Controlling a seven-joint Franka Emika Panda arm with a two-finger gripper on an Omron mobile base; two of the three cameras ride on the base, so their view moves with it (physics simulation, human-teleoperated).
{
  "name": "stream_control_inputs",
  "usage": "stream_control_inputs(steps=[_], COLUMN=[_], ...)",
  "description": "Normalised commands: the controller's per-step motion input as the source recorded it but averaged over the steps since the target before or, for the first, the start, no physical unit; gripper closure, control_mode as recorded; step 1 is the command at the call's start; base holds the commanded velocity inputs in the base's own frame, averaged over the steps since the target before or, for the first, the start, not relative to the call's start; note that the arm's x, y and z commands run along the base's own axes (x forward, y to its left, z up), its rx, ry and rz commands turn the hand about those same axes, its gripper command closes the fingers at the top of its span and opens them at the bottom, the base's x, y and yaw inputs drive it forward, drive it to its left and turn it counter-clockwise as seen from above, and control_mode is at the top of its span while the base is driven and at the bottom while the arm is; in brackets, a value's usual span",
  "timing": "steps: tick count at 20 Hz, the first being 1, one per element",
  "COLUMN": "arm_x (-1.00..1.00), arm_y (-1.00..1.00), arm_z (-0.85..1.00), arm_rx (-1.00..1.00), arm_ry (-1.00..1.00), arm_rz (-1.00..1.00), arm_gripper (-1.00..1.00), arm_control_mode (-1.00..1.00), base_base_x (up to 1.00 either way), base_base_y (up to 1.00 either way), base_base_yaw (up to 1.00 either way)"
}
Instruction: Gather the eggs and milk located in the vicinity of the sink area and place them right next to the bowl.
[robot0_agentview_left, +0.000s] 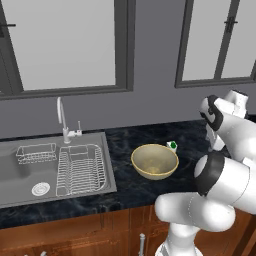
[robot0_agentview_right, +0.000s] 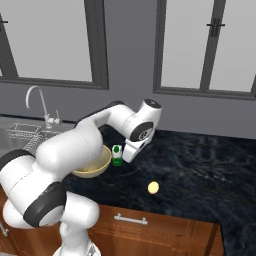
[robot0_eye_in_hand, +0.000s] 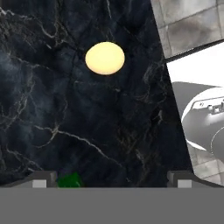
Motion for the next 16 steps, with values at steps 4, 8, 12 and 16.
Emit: stream_control_inputs(steps=[4, 8, 12, 16], arm_x=[0.0, -0.16, -0.24, -0.11], arm_y=[-0.07, -0.26, -0.22, -0.17], arm_z=[0.0, -0.01, -0.12, -0.11], arm_rx=[0.1, 0.04, 0.0, 0.0], arm_ry=[-0.02, 0.0, 0.0, 0.0], arm_rz=[-0.13, 0.01, 0.01, 0.03], arm_gripper=[-1.0, -1.0, -1.0, -1.0], arm_control_mode=[-1.0, -1.0, -1.0, -1.0], base_base_x=[0.0, 0.0, 0.0, 0.0], base_base_y=[0.0, 0.0, 0.0, 0.0], base_base_yaw=[0.0, 0.0, 0.0, 0.0])
